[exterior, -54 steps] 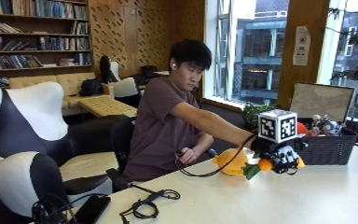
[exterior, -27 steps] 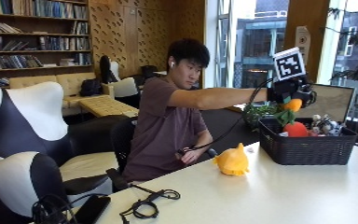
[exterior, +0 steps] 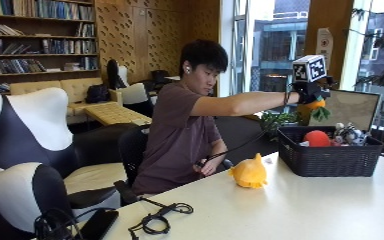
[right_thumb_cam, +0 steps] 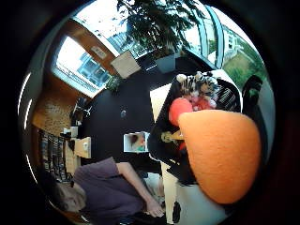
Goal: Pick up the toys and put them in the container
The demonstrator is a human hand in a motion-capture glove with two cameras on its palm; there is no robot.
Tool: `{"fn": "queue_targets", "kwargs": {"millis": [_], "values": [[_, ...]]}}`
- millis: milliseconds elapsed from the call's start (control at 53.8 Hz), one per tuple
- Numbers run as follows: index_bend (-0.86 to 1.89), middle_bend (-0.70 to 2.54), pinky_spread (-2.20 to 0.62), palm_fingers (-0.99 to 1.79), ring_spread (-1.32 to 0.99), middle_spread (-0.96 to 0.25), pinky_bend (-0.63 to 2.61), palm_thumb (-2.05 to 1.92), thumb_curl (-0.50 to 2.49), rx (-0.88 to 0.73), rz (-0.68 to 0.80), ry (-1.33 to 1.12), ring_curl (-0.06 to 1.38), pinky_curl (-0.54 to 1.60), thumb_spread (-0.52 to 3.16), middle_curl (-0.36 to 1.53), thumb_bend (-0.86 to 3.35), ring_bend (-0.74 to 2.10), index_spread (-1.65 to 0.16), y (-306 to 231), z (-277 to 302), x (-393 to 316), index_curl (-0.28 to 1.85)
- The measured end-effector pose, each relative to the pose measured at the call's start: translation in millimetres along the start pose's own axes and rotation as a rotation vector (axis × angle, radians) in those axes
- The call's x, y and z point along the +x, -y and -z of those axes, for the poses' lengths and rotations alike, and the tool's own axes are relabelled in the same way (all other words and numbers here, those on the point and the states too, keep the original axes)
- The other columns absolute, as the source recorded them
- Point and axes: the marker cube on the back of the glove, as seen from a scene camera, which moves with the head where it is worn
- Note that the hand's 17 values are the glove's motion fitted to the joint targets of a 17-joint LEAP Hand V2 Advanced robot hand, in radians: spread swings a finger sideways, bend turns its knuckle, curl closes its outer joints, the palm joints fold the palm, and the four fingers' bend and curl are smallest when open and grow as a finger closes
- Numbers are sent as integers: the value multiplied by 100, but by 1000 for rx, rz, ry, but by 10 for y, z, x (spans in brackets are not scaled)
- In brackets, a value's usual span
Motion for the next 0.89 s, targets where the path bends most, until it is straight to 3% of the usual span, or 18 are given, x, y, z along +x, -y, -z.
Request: {"fn": "queue_targets", "kwargs": {"millis": [37, 149, 539, 669, 706, 762, 780, 799, 818, 836, 892], "values": [[102, 120, -39, 108, -37, -26, 104, 58, 91, -3, 77, 42, 71, 50, 58, 102, 2, 137, -22, 61, -44, -82, 104], [100, 120, -39, 108, -37, -25, 104, 58, 94, -5, 101, 61, 71, 50, 57, 102, 0, 136, -22, 249, -200, -161, 106], [95, 118, -40, 110, -37, -24, 104, 57, 101, -68, 83, 73, 70, 50, 57, 102, -1, 135, -22, 652, -589, -242, 112], [90, 116, -39, 106, -36, -23, 101, 56, 103, -242, 55, 64, 69, 49, 57, 100, -2, 132, -22, 654, -764, -201, 113], [84, 111, -39, 96, -36, -23, 103, 54, 102, -332, 44, 68, 68, 49, 58, 98, -3, 128, -22, 639, -828, -208, 112], [60, 101, -37, 58, -34, -23, 103, 47, 98, -470, 29, 72, 69, 51, 67, 95, -5, 129, -23, 587, -910, -202, 110], [48, 93, -32, 19, -33, -23, 100, 31, 94, -502, 23, 73, 66, 51, 77, 92, -12, 118, -23, 569, -930, -196, 105], [44, 87, -30, 4, -32, -22, 104, 27, 92, -522, 17, 73, 69, 55, 82, 90, -11, 117, -23, 555, -945, -191, 105], [32, 69, -25, -34, -27, -21, 110, 21, 87, -532, 11, 73, 67, 57, 87, 84, -12, 107, -24, 546, -956, -187, 99], [23, 56, -21, -53, -23, -19, 113, 15, 83, -536, 7, 71, 64, 56, 90, 79, -13, 96, -24, 537, -963, -183, 94], [6, 35, -14, -57, -17, -15, 111, 5, 76, -535, 5, 64, 53, 49, 98, 69, -10, 75, -26, 510, -958, -159, 78]]}}
